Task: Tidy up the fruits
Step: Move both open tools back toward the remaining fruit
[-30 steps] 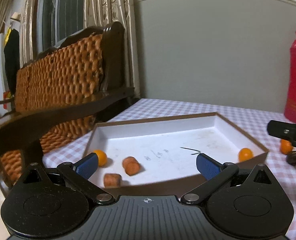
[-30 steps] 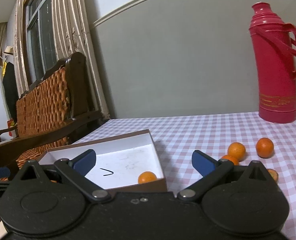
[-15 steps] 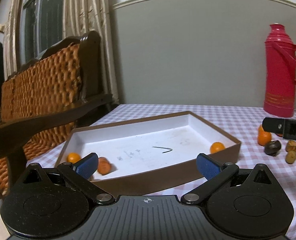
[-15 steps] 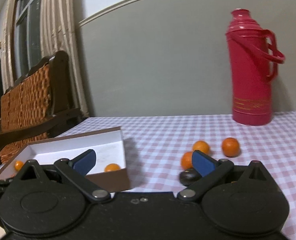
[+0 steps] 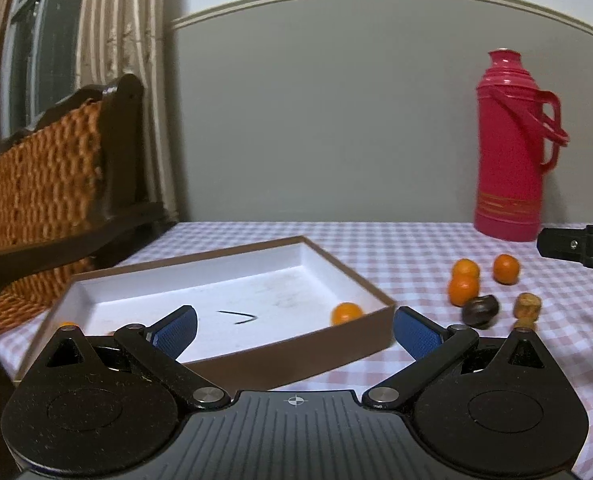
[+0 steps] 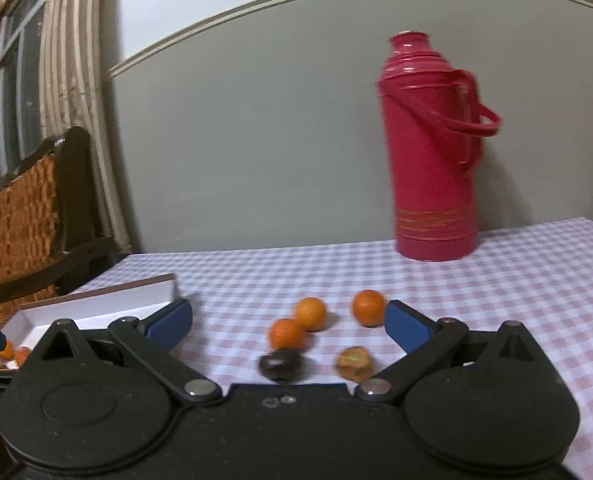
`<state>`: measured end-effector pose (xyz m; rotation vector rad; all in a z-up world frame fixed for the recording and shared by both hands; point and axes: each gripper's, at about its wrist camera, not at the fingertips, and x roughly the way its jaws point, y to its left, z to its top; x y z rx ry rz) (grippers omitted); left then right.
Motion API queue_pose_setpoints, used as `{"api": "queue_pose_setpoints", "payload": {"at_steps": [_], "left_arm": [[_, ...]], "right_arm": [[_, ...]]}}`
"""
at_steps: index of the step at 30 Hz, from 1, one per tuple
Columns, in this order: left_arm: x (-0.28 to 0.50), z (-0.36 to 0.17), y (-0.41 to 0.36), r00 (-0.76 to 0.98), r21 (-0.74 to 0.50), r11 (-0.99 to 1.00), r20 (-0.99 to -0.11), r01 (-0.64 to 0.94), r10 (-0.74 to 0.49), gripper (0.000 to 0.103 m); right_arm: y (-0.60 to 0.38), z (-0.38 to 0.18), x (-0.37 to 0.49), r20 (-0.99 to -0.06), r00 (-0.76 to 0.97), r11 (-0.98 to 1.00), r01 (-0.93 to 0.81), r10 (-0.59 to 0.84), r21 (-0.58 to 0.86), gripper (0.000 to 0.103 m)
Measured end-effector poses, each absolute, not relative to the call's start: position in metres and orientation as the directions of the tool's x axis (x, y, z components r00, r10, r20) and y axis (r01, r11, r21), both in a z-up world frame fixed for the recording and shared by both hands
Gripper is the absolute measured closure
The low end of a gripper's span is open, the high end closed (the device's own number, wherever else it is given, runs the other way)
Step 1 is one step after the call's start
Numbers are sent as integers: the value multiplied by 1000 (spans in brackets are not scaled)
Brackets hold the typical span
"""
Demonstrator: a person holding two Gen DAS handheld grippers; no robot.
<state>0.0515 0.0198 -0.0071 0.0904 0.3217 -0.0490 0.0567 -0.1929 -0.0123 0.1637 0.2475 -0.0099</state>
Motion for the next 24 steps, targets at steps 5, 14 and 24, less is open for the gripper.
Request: {"api": "queue_pose_setpoints", "payload": {"at_steps": [5, 14, 24], "left_arm": [[61, -10, 2, 935, 50, 993, -344, 108, -84, 0], [70, -22, -39, 909, 57, 978, -382, 202, -166, 0], [81, -33, -70, 877, 32, 970, -434, 241, -204, 0]], "right_arm": [[-217, -20, 53, -286, 957, 977, 101, -44, 187, 6], [-241, -31, 52, -350, 931, 969, 175, -106, 174, 6], [-249, -35, 60, -406, 907, 968, 194, -114, 162, 10]]}}
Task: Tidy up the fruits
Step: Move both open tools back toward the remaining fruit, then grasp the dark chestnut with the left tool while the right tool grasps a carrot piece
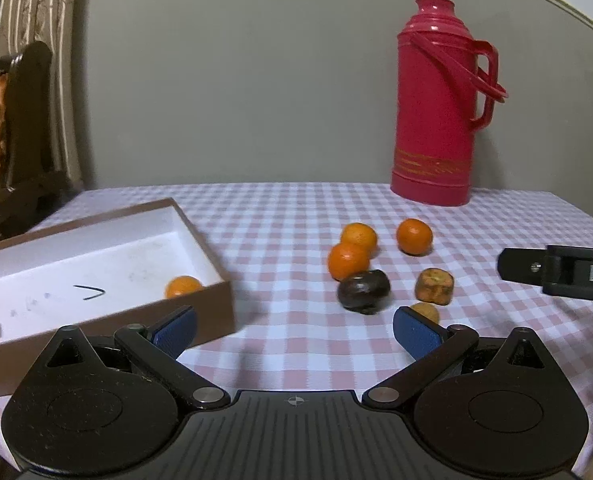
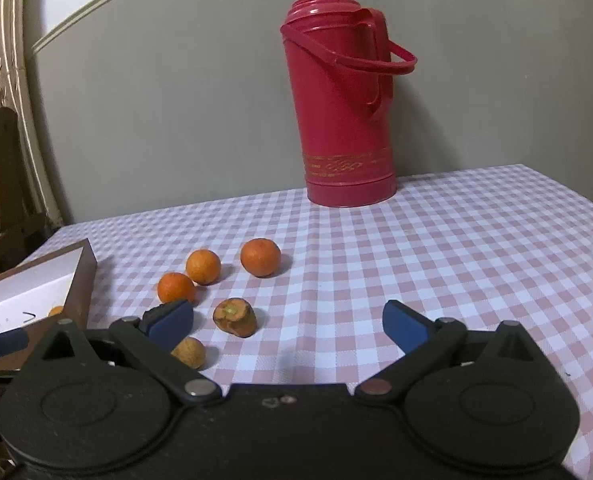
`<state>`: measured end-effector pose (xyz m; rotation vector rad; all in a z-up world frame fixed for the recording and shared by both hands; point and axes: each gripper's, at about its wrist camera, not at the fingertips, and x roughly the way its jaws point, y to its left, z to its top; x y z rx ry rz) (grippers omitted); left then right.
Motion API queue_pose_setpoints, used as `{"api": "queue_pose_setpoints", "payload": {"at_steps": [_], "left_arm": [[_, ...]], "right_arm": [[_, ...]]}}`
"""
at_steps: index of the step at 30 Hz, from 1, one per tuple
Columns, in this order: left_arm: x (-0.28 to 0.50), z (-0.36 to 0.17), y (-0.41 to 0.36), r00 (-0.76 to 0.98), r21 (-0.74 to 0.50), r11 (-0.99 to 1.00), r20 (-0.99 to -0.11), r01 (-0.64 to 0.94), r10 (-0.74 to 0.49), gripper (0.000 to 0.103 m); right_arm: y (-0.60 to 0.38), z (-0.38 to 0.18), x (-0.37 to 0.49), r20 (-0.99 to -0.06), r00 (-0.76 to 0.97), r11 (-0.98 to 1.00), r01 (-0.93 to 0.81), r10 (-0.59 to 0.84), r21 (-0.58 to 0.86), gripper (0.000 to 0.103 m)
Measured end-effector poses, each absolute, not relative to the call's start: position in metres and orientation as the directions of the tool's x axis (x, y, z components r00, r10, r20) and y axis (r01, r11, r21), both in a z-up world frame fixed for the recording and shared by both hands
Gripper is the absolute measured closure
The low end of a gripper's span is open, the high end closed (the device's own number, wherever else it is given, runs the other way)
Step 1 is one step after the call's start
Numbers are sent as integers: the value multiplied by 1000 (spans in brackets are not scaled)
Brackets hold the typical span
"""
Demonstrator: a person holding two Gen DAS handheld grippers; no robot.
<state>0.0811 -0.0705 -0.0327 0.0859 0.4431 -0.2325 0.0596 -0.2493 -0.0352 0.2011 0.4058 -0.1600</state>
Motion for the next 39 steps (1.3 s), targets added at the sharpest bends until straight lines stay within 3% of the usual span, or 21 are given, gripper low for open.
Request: {"api": "queue_pose_setpoints", "payload": {"at_steps": [6, 17, 20, 31, 39], "left_arm": [[85, -37, -83, 871, 50, 968, -450, 247, -198, 0], [96, -41, -94, 864, 53, 967, -464, 248, -196, 0], [100, -42, -96, 856, 44, 966, -475, 255, -204, 11], [109, -42, -99, 848, 15, 965, -481, 262, -223, 15], [121, -43, -106, 838, -10, 961, -487, 277, -246, 26]], "right_arm": [[-246, -36, 64, -414, 904, 972, 182, -106, 149, 11], [-248, -38, 71, -432, 897, 973, 171, -90, 153, 31], [-247, -39, 75, -439, 895, 974, 161, -78, 156, 38], [-239, -41, 84, -457, 888, 979, 135, -53, 150, 55], [-238, -41, 87, -456, 888, 978, 142, -57, 155, 57]]}}
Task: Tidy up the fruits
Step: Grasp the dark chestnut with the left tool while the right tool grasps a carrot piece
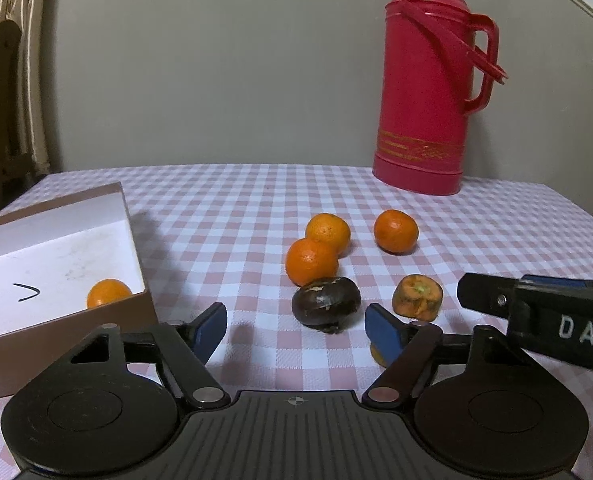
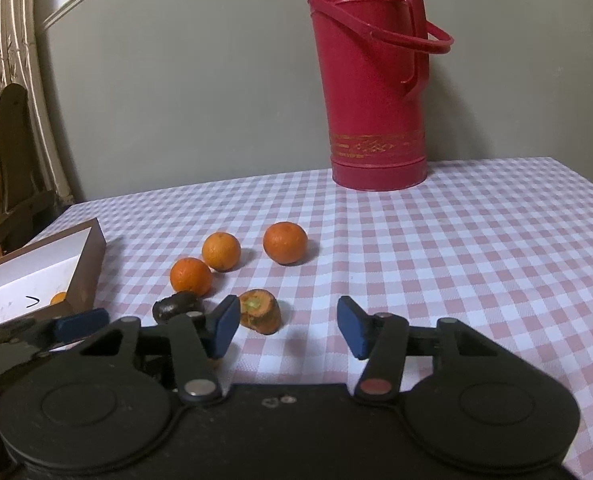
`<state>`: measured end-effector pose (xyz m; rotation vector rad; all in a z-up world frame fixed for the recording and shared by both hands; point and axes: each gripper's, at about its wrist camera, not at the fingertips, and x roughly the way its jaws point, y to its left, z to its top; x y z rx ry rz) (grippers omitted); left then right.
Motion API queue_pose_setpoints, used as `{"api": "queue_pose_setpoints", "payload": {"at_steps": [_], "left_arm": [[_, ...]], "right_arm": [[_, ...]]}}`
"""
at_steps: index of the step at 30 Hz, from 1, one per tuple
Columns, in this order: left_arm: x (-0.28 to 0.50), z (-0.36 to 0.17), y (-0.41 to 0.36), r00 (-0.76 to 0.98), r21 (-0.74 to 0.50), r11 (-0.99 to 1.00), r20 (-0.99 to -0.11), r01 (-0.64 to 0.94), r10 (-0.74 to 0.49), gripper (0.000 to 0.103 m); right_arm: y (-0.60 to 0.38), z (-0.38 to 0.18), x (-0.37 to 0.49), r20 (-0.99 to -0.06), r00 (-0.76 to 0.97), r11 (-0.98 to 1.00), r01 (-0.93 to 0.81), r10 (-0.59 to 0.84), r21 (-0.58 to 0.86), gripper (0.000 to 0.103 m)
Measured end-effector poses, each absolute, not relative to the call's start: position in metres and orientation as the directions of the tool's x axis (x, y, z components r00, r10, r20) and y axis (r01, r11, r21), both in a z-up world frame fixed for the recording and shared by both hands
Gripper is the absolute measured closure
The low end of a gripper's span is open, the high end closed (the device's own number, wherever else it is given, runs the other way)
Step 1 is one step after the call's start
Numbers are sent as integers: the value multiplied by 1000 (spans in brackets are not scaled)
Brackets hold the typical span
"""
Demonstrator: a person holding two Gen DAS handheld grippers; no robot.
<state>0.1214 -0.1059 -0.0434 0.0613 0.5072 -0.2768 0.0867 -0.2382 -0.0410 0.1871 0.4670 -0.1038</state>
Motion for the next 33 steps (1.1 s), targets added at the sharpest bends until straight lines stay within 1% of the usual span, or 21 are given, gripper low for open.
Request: {"api": "queue_pose_setpoints", "payload": {"at_steps": [5, 7, 9, 11, 13, 17, 19, 20, 26, 33], "left_arm": [[125, -44, -110, 834, -14, 959, -490, 284, -254, 26], [127, -45, -113, 830, -15, 957, -494, 289, -259, 29], [132, -44, -115, 817, -33, 954, -508, 299, -274, 42], [137, -46, -115, 800, -54, 953, -531, 297, -279, 48], [142, -46, -115, 782, -78, 951, -552, 299, -291, 50], [145, -47, -119, 778, -62, 951, -561, 302, -283, 50], [145, -47, -119, 780, -56, 953, -561, 299, -278, 55], [144, -46, -118, 780, -52, 952, -561, 301, -277, 62], [143, -47, -109, 797, -42, 964, -555, 261, -240, 62], [140, -48, -107, 803, -12, 964, -550, 267, -229, 62]], "right_arm": [[-240, -41, 86, -452, 890, 974, 148, -55, 173, 58], [-241, -41, 87, -451, 891, 973, 150, -57, 174, 58], [-241, -40, 87, -449, 892, 972, 154, -60, 176, 58], [-243, -40, 87, -447, 892, 970, 158, -61, 184, 58], [-244, -40, 88, -449, 891, 970, 162, -64, 182, 58], [-244, -41, 90, -453, 889, 968, 168, -66, 188, 58], [-245, -42, 93, -458, 887, 967, 168, -62, 194, 58], [-245, -42, 94, -460, 886, 967, 166, -60, 194, 58], [-239, -44, 103, -476, 879, 971, 141, -33, 194, 58], [-230, -48, 121, -508, 861, 975, 117, -5, 189, 58]]}}
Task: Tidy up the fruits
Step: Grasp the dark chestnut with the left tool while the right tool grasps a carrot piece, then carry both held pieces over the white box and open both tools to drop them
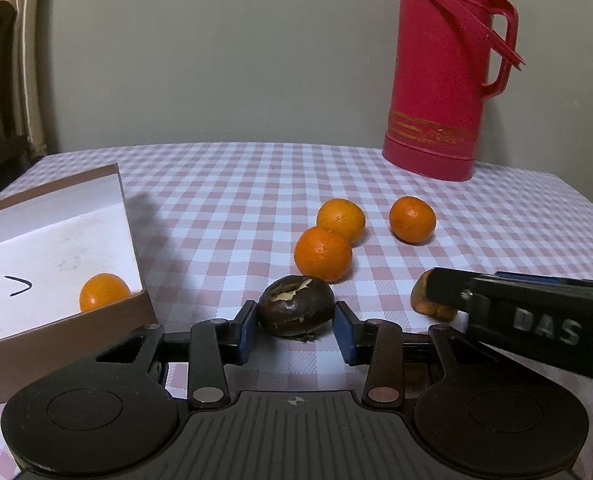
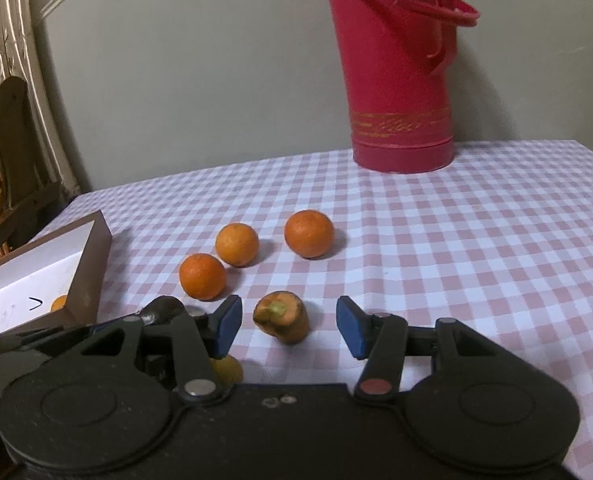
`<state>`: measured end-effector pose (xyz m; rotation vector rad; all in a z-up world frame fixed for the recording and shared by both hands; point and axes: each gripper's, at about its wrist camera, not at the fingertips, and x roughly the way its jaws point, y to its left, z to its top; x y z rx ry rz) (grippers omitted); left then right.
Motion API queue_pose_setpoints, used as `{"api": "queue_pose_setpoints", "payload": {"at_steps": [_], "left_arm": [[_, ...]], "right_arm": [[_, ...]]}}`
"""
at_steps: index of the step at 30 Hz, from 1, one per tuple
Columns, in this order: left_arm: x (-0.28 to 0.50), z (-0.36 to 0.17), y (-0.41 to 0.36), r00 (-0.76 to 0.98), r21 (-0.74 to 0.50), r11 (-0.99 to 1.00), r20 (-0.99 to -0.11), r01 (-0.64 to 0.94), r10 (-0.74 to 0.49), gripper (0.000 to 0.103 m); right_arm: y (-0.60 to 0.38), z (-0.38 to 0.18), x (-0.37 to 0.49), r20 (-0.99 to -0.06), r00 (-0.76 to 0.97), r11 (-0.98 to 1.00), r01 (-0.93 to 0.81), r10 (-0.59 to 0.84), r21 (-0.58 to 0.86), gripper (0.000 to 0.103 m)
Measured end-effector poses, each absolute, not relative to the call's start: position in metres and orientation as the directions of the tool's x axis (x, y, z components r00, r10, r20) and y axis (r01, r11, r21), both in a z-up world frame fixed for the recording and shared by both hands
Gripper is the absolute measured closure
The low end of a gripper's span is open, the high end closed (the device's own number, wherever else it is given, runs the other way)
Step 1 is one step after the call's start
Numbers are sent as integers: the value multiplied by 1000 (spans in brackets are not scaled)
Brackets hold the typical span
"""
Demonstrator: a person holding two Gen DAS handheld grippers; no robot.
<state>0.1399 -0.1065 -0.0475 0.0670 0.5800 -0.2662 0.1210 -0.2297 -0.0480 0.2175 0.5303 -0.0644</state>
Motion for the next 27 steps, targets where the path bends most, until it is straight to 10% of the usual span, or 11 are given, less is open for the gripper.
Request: {"api": "queue_pose_setpoints", "payload": {"at_steps": [27], "left_arm": [[140, -49, -107, 815, 29, 967, -546, 252, -196, 62]], "right_arm": [[-238, -52, 130, -542, 839, 975, 152, -39, 164, 77]]}}
